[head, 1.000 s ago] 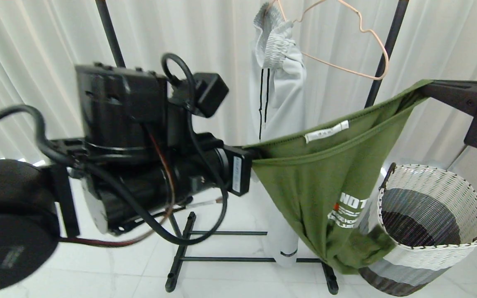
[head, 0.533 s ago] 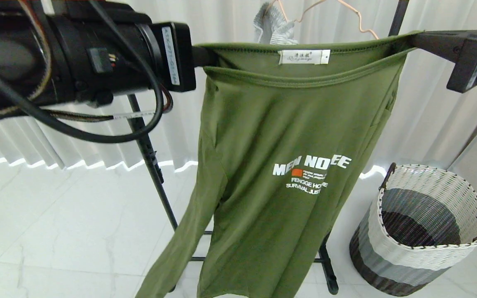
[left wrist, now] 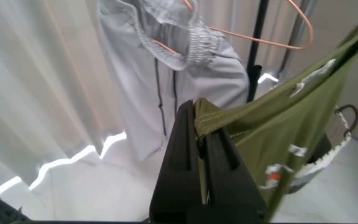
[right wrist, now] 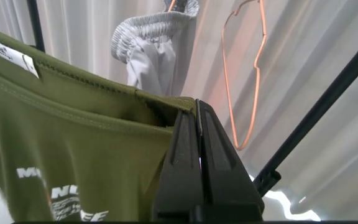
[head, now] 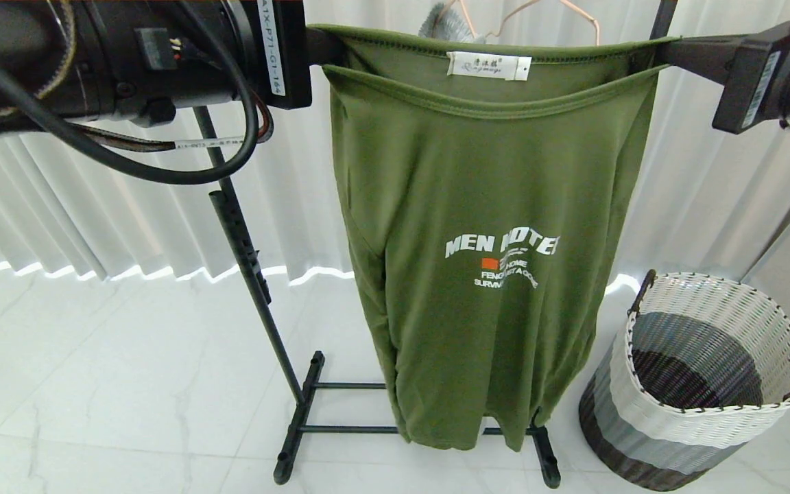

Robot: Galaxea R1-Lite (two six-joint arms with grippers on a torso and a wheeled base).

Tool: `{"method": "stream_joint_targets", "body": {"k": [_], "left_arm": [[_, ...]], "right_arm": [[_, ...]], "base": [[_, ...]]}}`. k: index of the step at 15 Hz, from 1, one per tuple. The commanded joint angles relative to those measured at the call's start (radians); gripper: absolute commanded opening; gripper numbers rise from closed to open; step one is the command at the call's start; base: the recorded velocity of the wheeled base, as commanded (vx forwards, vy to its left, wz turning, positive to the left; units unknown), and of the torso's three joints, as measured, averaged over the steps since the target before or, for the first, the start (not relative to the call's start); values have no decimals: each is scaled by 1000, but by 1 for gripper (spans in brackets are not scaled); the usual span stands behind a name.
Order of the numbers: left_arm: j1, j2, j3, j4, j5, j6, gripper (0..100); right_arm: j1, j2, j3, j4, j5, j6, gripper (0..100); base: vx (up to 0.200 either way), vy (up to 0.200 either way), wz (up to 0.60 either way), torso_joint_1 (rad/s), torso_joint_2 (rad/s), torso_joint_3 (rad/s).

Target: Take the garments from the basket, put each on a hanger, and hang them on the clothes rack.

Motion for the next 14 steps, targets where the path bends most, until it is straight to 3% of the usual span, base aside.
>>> {"method": "stream_joint_targets", "body": {"k": [1, 7, 12, 14], "left_arm": [[-16, 6, 6, -1, 1, 0, 0], [-19, 8, 12, -1, 4, 22, 0], [-20, -2, 92, -7, 4, 19, 0], [-31, -3, 125, -8, 4, 14, 0]], "right_arm": [[0, 3, -2, 8, 0, 0, 0], [-3, -19, -2, 43, 0, 0, 0], [-3, -58, 65, 51, 0, 0, 0], [-1, -80, 140, 45, 0, 1, 0]], "base": [[0, 0, 0, 0, 0, 0], [0, 0, 0, 0, 0, 0], [0, 0, 0, 0, 0, 0], [0, 0, 0, 0, 0, 0]]}}
